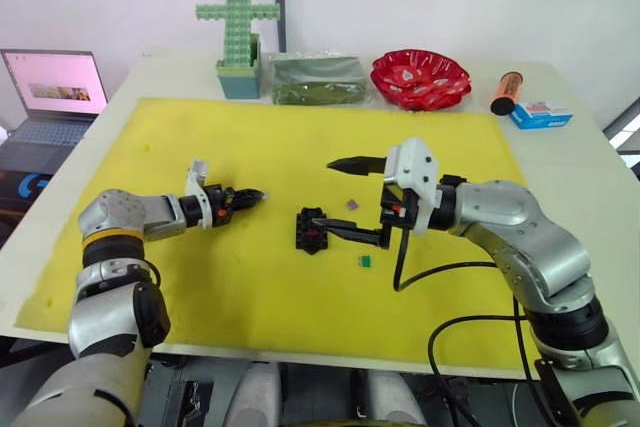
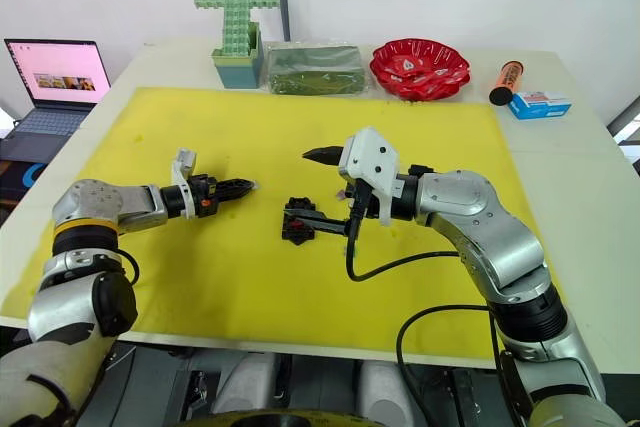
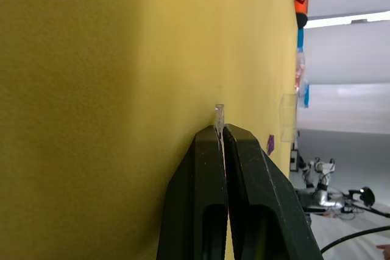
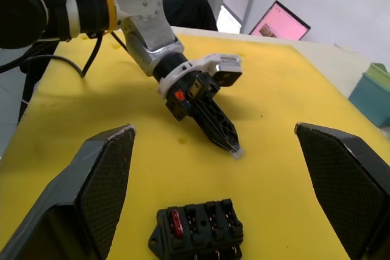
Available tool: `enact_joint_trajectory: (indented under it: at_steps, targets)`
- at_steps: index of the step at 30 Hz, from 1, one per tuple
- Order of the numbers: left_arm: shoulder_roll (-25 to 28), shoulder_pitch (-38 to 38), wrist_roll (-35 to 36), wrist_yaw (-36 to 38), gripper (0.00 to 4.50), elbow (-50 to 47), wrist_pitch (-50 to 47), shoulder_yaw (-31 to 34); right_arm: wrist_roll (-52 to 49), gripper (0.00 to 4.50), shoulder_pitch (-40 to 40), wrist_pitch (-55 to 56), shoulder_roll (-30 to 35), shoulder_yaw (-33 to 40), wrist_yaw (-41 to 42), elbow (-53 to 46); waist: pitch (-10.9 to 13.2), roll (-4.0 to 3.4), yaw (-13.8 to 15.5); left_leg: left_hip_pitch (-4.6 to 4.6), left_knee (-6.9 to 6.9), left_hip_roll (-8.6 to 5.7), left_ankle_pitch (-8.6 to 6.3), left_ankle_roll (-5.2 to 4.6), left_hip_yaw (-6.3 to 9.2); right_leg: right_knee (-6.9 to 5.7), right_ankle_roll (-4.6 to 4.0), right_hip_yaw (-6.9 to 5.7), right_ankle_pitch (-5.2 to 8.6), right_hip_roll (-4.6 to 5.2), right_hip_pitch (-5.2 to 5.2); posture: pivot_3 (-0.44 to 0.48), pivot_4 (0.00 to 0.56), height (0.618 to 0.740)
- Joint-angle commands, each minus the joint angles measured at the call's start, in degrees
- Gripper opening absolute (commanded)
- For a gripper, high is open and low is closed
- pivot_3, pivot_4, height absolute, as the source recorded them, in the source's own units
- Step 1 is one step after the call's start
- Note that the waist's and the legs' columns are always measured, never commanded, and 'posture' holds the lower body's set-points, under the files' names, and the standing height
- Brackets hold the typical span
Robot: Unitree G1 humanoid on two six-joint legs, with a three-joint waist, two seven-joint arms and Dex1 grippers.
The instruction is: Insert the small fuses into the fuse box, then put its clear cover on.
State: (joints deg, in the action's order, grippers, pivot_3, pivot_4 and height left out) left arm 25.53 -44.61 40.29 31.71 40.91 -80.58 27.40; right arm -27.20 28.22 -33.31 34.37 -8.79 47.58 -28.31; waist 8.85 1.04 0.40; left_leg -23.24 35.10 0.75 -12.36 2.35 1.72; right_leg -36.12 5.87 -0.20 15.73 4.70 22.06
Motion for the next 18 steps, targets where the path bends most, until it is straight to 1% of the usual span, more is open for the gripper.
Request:
enact_joint_trajectory:
  at_steps: [1, 4, 8, 12, 14, 16, 18]
  targets:
    - [-2.5, 5.0, 3.4, -4.7, 0.07, -4.9, -8.7, 5.5, 0.1, 4.5, 0.8, 1.2, -0.4, 0.7, -0.1, -0.9, 0.0, 0.01, -0.3, -0.01, -0.01, 0.0, 0.0, 0.0, 0.0, 0.0, 0.01, 0.0, 0.0, 0.0, 0.01, 0.0, 0.15, 0.74]
    - [-6.1, 10.8, 13.2, -11.1, 0.07, -16.1, -11.9, 10.2, 0.0, 4.5, 0.5, 1.1, -0.2, 1.1, -0.1, -1.1, 0.0, 0.03, -1.2, -0.07, -0.02, 0.02, -0.02, -0.02, 0.0, 0.01, 0.04, 0.04, 0.01, 0.07, 0.07, 0.0, 0.15, 0.74]
    - [-13.3, 18.8, 28.3, -26.3, 0.07, -30.9, -11.9, 15.7, -0.1, 4.5, 0.3, 1.1, -0.1, 1.3, 0.0, -1.0, 0.0, 0.04, -1.2, -0.08, -0.02, 0.05, -0.14, -0.07, -0.03, 0.02, 0.15, 0.18, 0.05, 0.37, 0.18, 0.0, 0.15, 0.74]
    - [-18.0, 24.6, 37.3, -39.2, 0.07, -39.8, -11.9, 19.5, -0.3, 4.5, 0.6, 1.1, -0.1, 1.1, 0.5, -0.7, 0.0, 0.1, -1.1, -0.12, 0.01, -0.12, -0.17, -0.06, -0.05, 0.09, 0.15, 0.2, 0.05, 0.59, 0.15, 0.0, 0.15, 0.74]
    - [-18.9, 29.0, 43.9, -45.7, 0.07, -43.3, -9.8, 18.3, -0.2, 4.5, 0.9, 1.3, -0.1, 0.9, 0.8, -0.3, 0.0, 0.15, -1.3, -0.11, 0.03, -0.16, -0.17, -0.06, -0.08, 0.09, 0.16, 0.21, 0.05, 0.62, 0.15, 0.0, 0.15, 0.74]
    - [-18.1, 33.8, 52.9, -51.8, 0.07, -46.2, -4.9, 14.2, -0.2, 4.5, 1.3, 1.4, -0.2, 0.8, 1.1, 0.1, 0.0, 0.16, -1.4, -0.07, 0.01, -0.16, -0.17, -0.06, -0.11, 0.09, 0.14, 0.27, 0.05, 0.62, 0.15, 0.0, 0.15, 0.74]
    - [-16.1, 38.4, 61.2, -57.7, 0.07, -48.8, 1.4, 9.1, -0.1, 4.5, 1.5, 1.6, -0.3, 0.7, 1.4, 0.4, 0.0, 0.16, -1.3, -0.06, -0.01, -0.09, -0.18, -0.06, -0.1, 0.09, 0.13, 0.3, 0.06, 0.63, 0.18, 0.0, 0.15, 0.74]
